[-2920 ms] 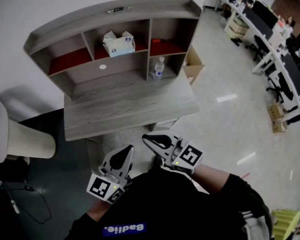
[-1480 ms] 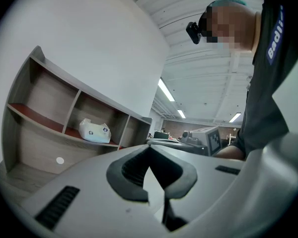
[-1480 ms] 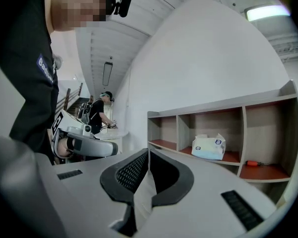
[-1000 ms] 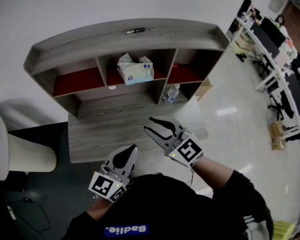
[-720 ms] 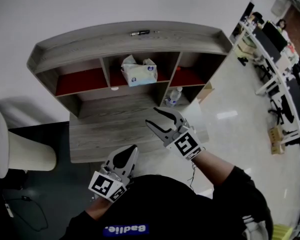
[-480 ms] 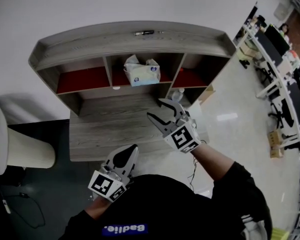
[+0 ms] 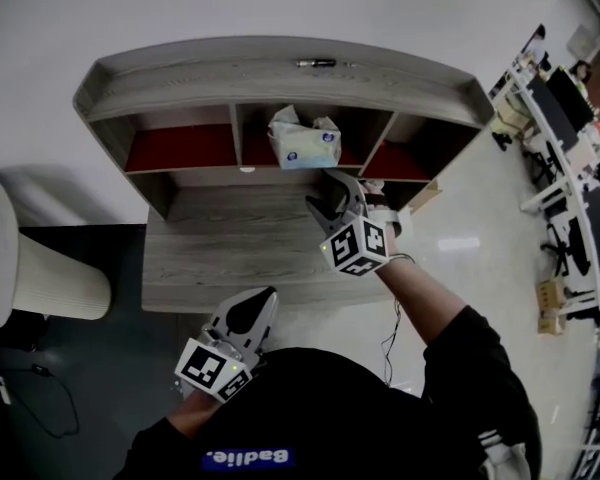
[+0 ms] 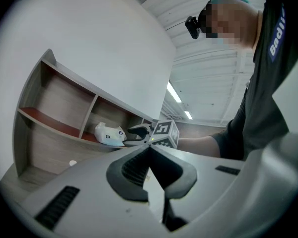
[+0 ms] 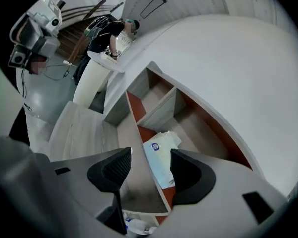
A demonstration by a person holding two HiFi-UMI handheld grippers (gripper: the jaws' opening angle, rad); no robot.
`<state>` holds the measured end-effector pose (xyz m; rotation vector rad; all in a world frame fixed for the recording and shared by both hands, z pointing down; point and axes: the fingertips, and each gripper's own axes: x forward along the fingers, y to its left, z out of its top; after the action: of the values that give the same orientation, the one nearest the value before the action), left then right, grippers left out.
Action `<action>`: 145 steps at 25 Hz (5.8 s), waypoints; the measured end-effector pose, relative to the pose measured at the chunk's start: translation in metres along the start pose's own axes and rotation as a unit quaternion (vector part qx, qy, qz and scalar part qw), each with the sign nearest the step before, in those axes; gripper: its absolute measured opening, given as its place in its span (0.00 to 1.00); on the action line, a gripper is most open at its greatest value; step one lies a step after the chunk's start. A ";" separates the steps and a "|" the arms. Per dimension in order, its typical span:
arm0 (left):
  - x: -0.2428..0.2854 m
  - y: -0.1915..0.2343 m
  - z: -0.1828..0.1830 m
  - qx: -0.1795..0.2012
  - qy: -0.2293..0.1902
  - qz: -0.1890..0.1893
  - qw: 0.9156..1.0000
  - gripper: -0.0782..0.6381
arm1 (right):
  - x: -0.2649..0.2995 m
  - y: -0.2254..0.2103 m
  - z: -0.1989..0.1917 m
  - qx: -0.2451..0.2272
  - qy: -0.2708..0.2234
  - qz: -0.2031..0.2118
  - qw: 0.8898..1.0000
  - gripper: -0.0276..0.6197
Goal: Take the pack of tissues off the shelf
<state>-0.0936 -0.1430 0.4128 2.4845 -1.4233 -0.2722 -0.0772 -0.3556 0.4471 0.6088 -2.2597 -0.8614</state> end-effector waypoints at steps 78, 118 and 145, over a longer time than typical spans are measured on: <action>-0.009 -0.015 -0.004 -0.002 0.005 -0.011 1.000 0.11 | -0.003 0.023 -0.014 -0.001 0.004 0.009 1.000 0.14; -0.008 -0.054 -0.008 0.004 0.008 -0.057 0.998 0.11 | -0.155 0.108 0.045 0.366 -0.159 0.138 0.907 0.14; 0.002 -0.071 -0.015 -0.002 0.008 -0.067 0.998 0.11 | -0.191 0.122 0.044 0.434 -0.214 0.143 0.864 0.14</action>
<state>-0.0302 -0.1078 0.4044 2.5769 -1.2518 -0.2796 0.0008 -0.1383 0.4322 0.4461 -3.0230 0.2626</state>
